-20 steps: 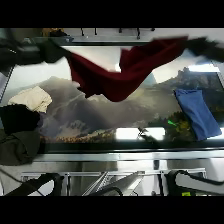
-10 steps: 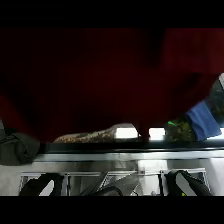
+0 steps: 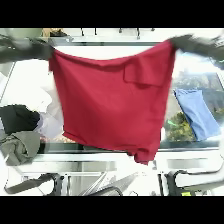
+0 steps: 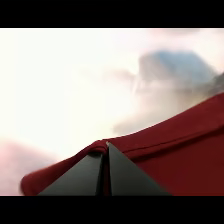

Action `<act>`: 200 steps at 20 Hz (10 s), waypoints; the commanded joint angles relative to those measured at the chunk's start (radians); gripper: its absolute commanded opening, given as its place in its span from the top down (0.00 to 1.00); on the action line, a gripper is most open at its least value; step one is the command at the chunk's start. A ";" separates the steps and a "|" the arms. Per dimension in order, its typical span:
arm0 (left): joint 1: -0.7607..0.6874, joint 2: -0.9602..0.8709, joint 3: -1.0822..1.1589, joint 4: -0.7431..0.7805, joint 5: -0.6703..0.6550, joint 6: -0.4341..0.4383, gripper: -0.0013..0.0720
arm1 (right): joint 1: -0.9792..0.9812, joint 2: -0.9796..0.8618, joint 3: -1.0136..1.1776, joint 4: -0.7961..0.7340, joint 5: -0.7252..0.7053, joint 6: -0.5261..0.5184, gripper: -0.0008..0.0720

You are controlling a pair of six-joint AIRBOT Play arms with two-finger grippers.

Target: Fold the shirts.

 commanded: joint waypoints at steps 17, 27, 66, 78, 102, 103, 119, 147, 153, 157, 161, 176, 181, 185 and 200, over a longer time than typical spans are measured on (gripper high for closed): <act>0.028 -0.509 0.183 0.083 0.062 0.005 0.97 | 0.002 -0.406 0.211 -0.382 -0.029 0.241 0.95; -0.033 -0.536 0.153 0.325 -0.035 -0.056 0.97 | 0.039 -0.408 0.032 -0.605 0.011 0.308 0.95; 0.301 -0.300 -0.666 -0.015 -0.195 0.057 0.49 | -0.188 0.196 -0.729 -0.588 0.282 0.488 0.58; 0.301 -0.188 -0.677 0.182 -0.335 0.005 0.97 | -0.185 0.242 -1.110 -0.587 0.098 0.520 0.56; 0.313 0.012 -0.883 0.261 -0.333 -0.079 0.97 | -0.037 0.764 -1.202 -0.768 0.098 0.737 0.95; 0.313 0.046 -0.906 0.259 -0.346 -0.082 0.97 | -0.037 0.810 -1.201 -0.772 0.094 0.750 0.95; 0.204 -0.261 -0.272 0.151 -0.243 -0.147 0.97 | -0.004 0.101 -0.735 0.012 -0.169 0.077 0.95; 0.055 -0.555 0.269 0.142 -0.435 -0.246 0.92 | 0.038 -0.154 -0.628 -0.227 -0.149 0.128 0.41; -0.129 -0.555 0.203 -0.044 -0.272 -0.246 0.93 | 0.044 -0.117 -0.576 -0.204 -0.138 0.129 0.95; -0.311 -0.590 0.060 -0.081 -0.057 -0.246 0.93 | 0.044 0.004 -0.497 -0.204 -0.040 0.161 0.95; -0.481 -0.698 0.061 -0.228 0.127 -0.246 0.97 | 0.043 0.156 -0.434 -0.204 0.037 0.204 0.95; -0.333 -0.591 0.254 -0.616 -0.156 -0.186 0.97 | 0.056 0.234 -0.327 -0.277 0.079 0.328 0.95; -0.090 -0.349 0.240 -0.608 -0.303 -0.167 0.97 | 0.288 0.188 -0.327 -0.271 -0.065 0.357 0.95; -0.006 -0.240 0.240 -0.606 -0.371 -0.133 0.97 | 0.583 0.061 -0.327 -0.256 -0.372 0.357 0.95; -0.059 -0.193 0.133 -0.616 -0.472 -0.028 0.97 | 0.501 0.116 -0.285 -0.430 -0.402 0.439 0.29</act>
